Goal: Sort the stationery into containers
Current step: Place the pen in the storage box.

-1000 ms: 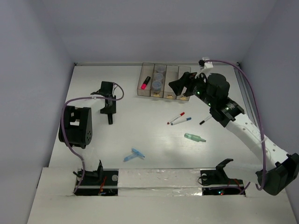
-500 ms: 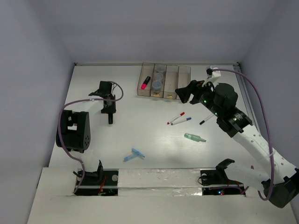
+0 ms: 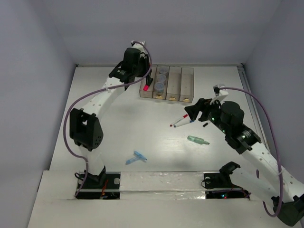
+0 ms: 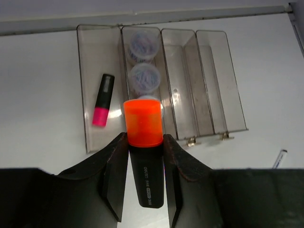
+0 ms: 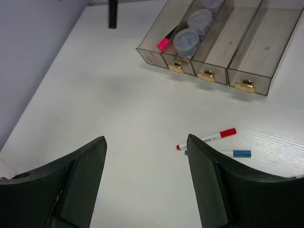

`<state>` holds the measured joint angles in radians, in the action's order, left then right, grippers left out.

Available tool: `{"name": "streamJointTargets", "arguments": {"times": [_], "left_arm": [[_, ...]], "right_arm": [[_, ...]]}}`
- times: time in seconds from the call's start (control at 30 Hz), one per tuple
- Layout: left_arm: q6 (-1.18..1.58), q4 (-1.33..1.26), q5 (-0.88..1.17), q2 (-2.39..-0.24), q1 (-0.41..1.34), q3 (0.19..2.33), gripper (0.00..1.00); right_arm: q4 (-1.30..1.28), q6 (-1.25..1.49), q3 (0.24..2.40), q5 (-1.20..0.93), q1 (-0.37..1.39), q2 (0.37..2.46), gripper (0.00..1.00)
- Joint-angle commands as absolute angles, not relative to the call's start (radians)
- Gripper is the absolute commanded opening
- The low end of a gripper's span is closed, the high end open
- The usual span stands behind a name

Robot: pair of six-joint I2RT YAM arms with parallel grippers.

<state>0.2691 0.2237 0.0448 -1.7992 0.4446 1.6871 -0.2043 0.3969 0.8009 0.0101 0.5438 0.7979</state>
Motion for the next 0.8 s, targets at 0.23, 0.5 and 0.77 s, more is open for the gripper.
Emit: {"name": "streamJointTargets", "arguments": {"times": [0.23, 0.5, 0.77], "left_arm": [[0.281, 0.233, 0.012, -2.141, 0.454, 2.063, 0.0], [0.238, 0.216, -0.098, -2.269, 0.454, 2.158, 0.0], [0.219, 0.232, -0.124, -2.338, 0.443, 2.223, 0.09]], "right_arm": [[-0.276, 0.41, 0.778, 0.058, 0.541, 0.703, 0.74], [-0.296, 0.426, 0.727, 0.055, 0.541, 0.695, 0.74], [-0.314, 0.431, 0.704, 0.06, 0.541, 0.699, 0.74]]}}
